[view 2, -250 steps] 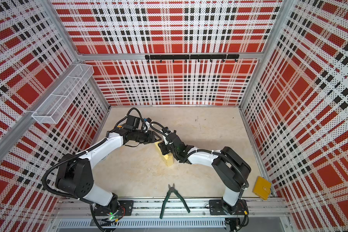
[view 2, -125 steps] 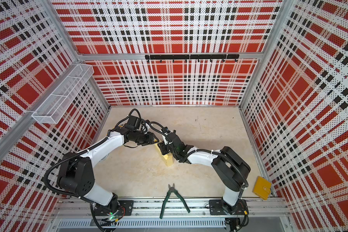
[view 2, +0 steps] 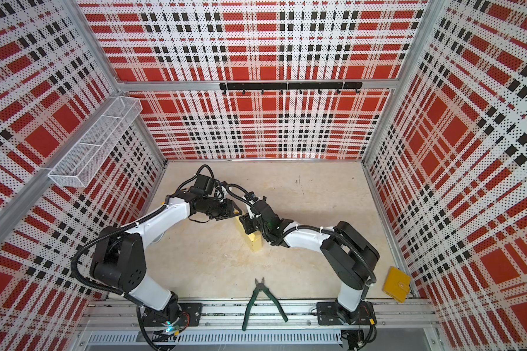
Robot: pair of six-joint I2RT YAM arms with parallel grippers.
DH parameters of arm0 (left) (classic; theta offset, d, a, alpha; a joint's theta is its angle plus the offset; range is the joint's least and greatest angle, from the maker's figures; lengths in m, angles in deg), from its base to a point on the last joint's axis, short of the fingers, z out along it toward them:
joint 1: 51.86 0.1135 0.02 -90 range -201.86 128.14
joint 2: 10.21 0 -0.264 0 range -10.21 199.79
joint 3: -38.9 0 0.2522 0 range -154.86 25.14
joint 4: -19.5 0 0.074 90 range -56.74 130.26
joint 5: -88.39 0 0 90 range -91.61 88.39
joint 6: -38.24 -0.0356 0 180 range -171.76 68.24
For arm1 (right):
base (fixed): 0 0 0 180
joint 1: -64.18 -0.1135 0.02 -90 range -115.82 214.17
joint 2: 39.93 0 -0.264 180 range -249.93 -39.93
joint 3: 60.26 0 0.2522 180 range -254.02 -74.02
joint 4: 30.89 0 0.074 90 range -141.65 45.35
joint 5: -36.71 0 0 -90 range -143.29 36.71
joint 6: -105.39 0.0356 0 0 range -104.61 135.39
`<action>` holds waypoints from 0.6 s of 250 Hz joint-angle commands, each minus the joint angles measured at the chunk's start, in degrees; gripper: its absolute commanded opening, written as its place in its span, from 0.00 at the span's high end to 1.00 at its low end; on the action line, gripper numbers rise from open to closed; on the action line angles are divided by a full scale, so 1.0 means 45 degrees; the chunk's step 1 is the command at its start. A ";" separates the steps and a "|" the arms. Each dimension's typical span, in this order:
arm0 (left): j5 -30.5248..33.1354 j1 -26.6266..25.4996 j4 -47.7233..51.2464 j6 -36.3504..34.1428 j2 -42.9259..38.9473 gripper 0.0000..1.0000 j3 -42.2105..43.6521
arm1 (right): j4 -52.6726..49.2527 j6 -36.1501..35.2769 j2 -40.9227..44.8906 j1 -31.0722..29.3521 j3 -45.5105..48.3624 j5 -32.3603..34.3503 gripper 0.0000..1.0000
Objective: Fold the paper box
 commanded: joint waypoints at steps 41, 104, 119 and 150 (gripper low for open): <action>0.0591 -0.0444 -0.0032 0.0257 0.1069 0.68 0.0012 | -0.2485 -0.0009 -0.0649 -0.0272 0.0742 -0.0347 0.60; 0.0809 -0.0384 -0.0052 0.0282 0.0926 0.71 0.0197 | -0.2625 -0.0179 -0.0629 -0.0423 0.0564 -0.0304 0.60; 0.0951 -0.0323 -0.0097 0.0294 0.0751 0.71 0.0343 | -0.2680 -0.0247 -0.0610 -0.0466 0.0494 -0.0303 0.60; 0.1033 -0.0233 -0.0341 0.0244 0.0480 0.71 0.0755 | -0.2819 -0.0326 -0.0628 -0.0616 0.0318 -0.0325 0.60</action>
